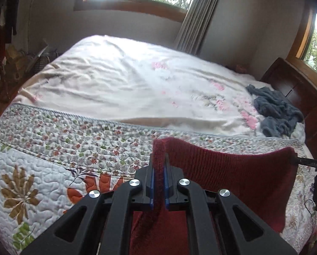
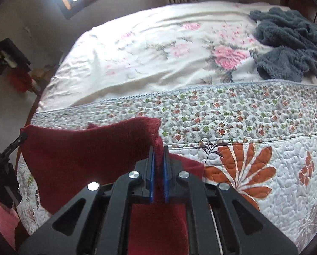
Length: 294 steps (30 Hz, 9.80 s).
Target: Fold small clothes
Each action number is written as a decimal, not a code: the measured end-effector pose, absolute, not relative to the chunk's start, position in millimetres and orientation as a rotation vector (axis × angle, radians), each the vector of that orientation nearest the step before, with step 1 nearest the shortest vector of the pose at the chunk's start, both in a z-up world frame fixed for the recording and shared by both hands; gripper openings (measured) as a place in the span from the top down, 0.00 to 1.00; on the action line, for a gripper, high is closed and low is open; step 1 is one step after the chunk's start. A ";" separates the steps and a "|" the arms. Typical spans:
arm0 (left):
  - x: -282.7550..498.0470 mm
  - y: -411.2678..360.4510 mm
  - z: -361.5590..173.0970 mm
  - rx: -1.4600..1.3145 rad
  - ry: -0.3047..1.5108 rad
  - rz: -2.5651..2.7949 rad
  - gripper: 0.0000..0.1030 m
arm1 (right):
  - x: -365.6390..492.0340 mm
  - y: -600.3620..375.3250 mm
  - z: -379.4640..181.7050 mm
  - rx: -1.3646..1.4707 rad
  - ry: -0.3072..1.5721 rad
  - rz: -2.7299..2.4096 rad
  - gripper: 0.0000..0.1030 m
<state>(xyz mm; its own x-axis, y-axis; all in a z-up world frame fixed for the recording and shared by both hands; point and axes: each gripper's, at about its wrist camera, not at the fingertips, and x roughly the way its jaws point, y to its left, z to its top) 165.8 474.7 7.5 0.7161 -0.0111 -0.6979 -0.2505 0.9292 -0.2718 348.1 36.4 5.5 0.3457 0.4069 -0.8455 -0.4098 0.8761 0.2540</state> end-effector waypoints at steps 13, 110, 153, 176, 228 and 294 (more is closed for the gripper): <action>219.2 494.0 -111.7 -0.396 0.980 0.221 0.92 | 397.7 56.5 -105.4 -0.030 1.261 0.432 0.95; 128.8 376.1 -121.8 -0.454 1.062 0.063 0.43 | 283.3 -46.5 -164.4 0.482 1.449 0.613 0.84; 89.9 417.6 -79.3 -0.603 0.998 0.031 0.43 | 222.0 188.0 -83.8 0.029 1.424 0.694 0.73; 150.7 367.1 -87.9 -0.859 1.029 -0.181 0.41 | 230.8 58.6 -73.7 0.266 1.383 0.643 0.63; 139.5 443.8 -26.1 -0.895 0.817 -0.153 0.86 | 178.2 75.4 -103.8 0.215 1.386 0.735 0.60; -28.0 476.8 -93.8 -0.801 0.987 -0.011 0.59 | 134.1 148.0 -114.5 0.123 1.470 0.904 0.62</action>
